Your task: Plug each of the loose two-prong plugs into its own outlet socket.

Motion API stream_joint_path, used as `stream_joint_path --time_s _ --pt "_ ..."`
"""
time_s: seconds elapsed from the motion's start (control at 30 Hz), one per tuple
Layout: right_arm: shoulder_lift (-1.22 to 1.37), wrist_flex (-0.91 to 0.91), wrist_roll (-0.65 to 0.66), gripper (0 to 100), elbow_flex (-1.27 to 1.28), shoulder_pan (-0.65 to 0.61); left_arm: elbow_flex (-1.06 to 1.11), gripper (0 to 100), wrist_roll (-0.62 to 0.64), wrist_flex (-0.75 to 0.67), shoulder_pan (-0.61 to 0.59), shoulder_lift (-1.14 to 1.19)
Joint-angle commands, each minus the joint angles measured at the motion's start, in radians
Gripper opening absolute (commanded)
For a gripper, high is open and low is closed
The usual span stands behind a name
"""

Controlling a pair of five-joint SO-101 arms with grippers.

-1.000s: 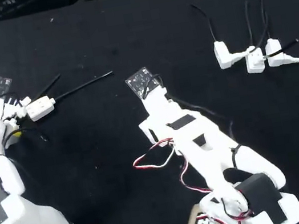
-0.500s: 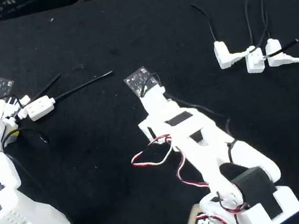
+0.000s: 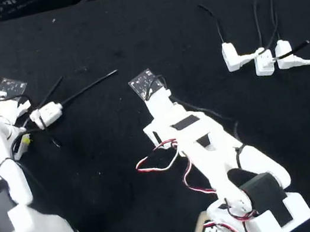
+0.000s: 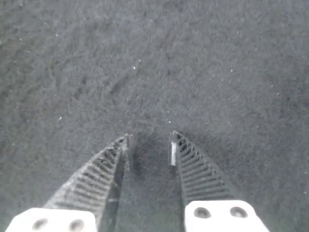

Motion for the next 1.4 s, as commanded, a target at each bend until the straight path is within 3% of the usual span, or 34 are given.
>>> stream_joint_path --time_s 0.0,0.07,0.33,0.43,0.5,0.6,0.7,0.87,1.07,1.23,1.37 --pt "0.004 0.008 -0.006 12.5 -0.058 -0.012 0.008 3 0.118 0.284 0.081 -0.255" --pt "0.004 0.008 -0.006 12.5 -0.058 -0.012 0.053 3 0.193 0.336 0.119 -0.359" --pt "0.004 0.008 -0.008 12.5 -0.058 -0.012 0.232 3 0.48 0.275 0.286 -0.712" --pt "-0.005 0.008 -0.012 12.3 -0.053 -0.005 0.321 3 0.479 0.267 0.381 -0.812" --pt "-0.005 0.008 -0.06 12.3 -0.056 0.012 0.412 3 0.414 0.249 0.444 -0.833" --pt "-0.019 0.008 -0.161 12.3 -0.068 0.097 0.536 3 0.305 0.19 0.506 -0.833" --pt "-0.033 0.003 -0.221 12.3 -0.07 0.175 0.596 4 0.299 0.144 0.559 -0.833" --pt "-0.03 0.002 -0.219 12.3 -0.07 0.193 0.624 19 0.368 0.132 0.639 -0.799" --pt "-0.03 0.002 -0.219 12.4 -0.068 0.192 0.618 22 0.47 0.017 0.541 -0.721" --pt "-0.03 0.002 -0.218 12.5 -0.068 0.192 0.59 22 0.465 -0.117 0.357 -0.678" --pt "-0.03 0.002 -0.218 12.5 -0.068 0.192 0.584 22 0.382 -0.147 0.309 -0.635"
